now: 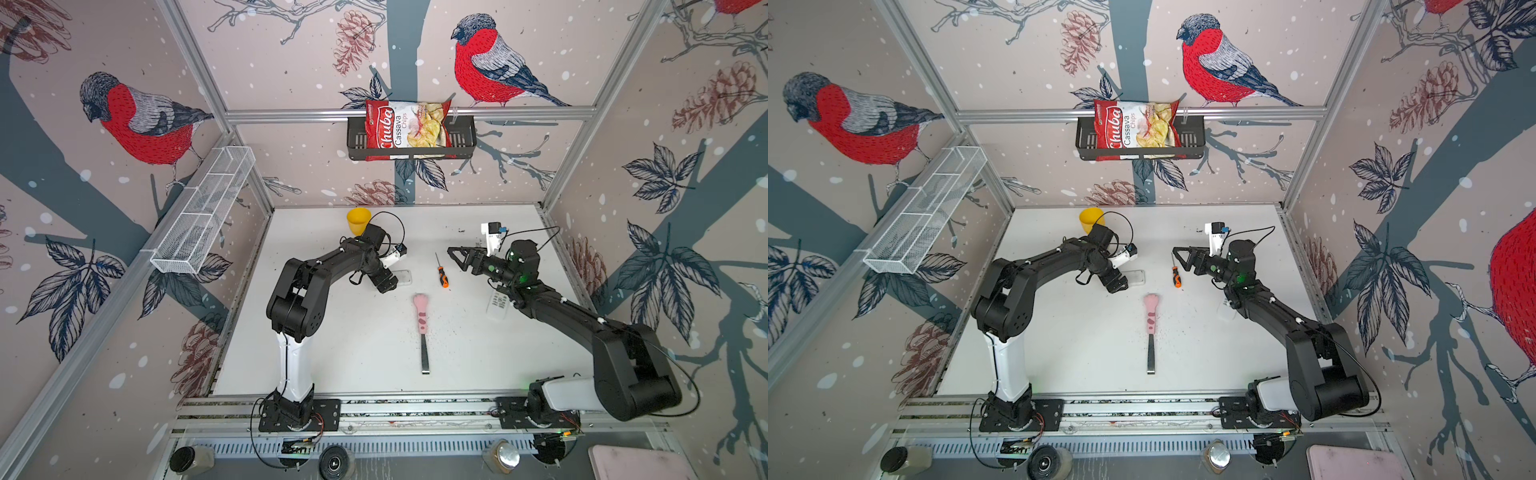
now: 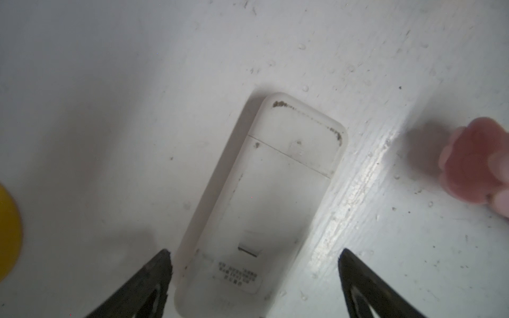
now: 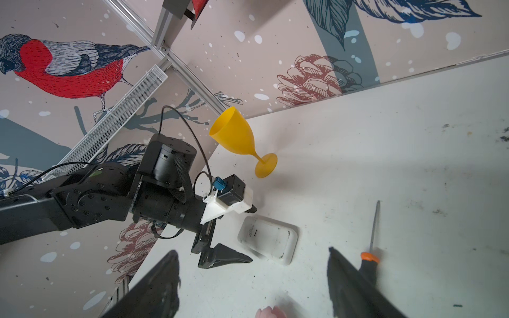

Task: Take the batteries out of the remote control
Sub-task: 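Grasp the face-down remote's lower end with the left gripper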

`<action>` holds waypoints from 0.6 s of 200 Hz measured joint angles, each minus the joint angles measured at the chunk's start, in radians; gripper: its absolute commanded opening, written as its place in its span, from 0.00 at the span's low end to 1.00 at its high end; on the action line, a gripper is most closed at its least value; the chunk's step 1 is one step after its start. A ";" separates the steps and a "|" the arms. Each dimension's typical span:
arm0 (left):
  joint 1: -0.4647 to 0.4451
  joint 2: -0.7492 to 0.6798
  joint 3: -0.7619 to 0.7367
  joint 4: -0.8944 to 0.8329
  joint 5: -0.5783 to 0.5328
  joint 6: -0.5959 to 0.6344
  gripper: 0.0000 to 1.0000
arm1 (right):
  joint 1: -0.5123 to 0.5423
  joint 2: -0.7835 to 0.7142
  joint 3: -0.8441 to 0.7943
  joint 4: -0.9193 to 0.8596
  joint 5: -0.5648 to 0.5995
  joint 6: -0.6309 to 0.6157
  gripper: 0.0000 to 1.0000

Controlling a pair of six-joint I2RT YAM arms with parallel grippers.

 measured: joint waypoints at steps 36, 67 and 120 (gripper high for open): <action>0.007 0.037 0.014 -0.001 0.017 0.004 0.92 | 0.000 0.003 0.000 -0.002 0.000 -0.002 0.84; 0.008 0.053 0.022 0.008 0.023 0.007 0.86 | 0.000 0.003 -0.002 -0.002 0.001 -0.002 0.84; 0.009 0.050 0.013 0.021 0.043 0.005 0.73 | 0.000 -0.003 -0.005 -0.003 0.002 -0.003 0.84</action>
